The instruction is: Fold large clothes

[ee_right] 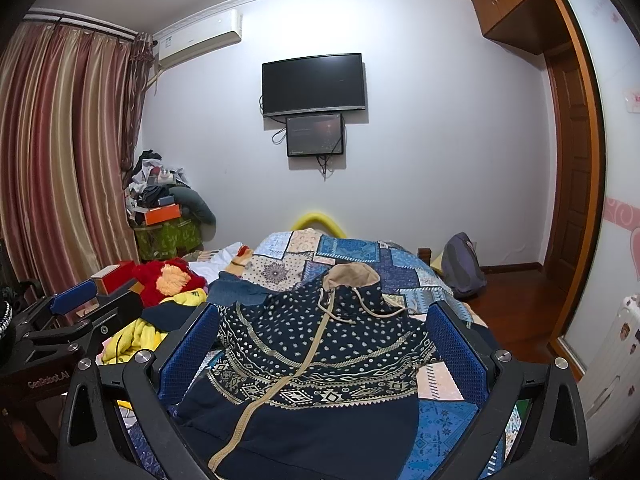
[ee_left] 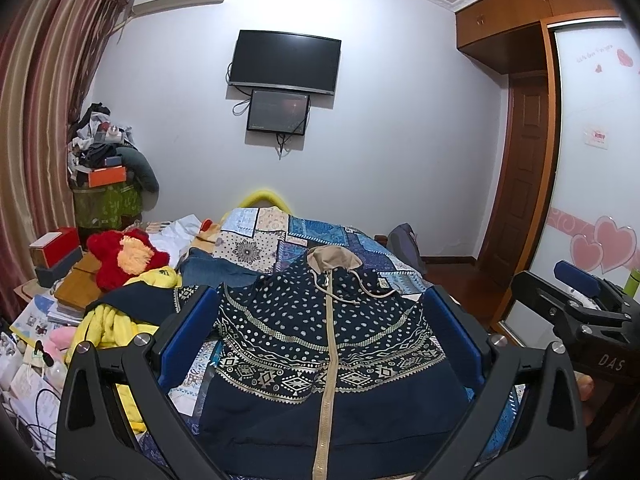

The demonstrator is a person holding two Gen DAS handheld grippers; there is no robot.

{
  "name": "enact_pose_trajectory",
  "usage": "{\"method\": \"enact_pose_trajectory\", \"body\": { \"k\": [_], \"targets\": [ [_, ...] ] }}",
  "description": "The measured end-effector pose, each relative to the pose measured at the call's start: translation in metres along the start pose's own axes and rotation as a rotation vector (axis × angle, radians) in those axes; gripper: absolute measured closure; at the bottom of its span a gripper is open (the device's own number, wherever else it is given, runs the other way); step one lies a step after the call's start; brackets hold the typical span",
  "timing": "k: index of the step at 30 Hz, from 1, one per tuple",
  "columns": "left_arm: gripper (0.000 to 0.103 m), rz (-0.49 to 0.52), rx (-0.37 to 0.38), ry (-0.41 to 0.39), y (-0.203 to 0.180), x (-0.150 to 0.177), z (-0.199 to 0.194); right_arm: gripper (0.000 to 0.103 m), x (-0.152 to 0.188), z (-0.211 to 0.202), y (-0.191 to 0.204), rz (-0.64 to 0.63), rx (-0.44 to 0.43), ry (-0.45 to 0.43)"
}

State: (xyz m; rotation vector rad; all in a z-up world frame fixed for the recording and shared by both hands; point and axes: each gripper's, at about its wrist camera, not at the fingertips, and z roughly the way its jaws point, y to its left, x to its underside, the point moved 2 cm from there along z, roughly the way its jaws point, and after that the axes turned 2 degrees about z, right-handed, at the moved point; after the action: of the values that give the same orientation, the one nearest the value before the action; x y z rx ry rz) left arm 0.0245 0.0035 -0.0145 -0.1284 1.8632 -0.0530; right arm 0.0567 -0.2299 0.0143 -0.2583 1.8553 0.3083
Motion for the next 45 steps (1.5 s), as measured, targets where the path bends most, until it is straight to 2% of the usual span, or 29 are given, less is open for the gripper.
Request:
{"method": "enact_pose_trajectory", "body": {
  "k": [20, 28, 37, 45],
  "targets": [
    [0.000, -0.005, -0.019, 0.001, 0.009, 0.005, 0.008, 0.000, 0.001, 0.007, 0.003, -0.002, -0.001, 0.012],
    [0.000, 0.000, -0.054, 0.018, 0.025, 0.006, 0.029, 0.000, 0.003, 0.037, 0.001, -0.008, 0.007, 0.056],
    [0.000, -0.018, -0.150, 0.075, 0.075, 0.010, 0.090, 0.000, 0.005, 0.107, 0.005, -0.032, 0.022, 0.125],
    [0.000, -0.084, -0.262, 0.189, 0.165, 0.040, 0.169, 0.000, 0.019, 0.206, -0.001, -0.044, 0.050, 0.236]
  ]
}}
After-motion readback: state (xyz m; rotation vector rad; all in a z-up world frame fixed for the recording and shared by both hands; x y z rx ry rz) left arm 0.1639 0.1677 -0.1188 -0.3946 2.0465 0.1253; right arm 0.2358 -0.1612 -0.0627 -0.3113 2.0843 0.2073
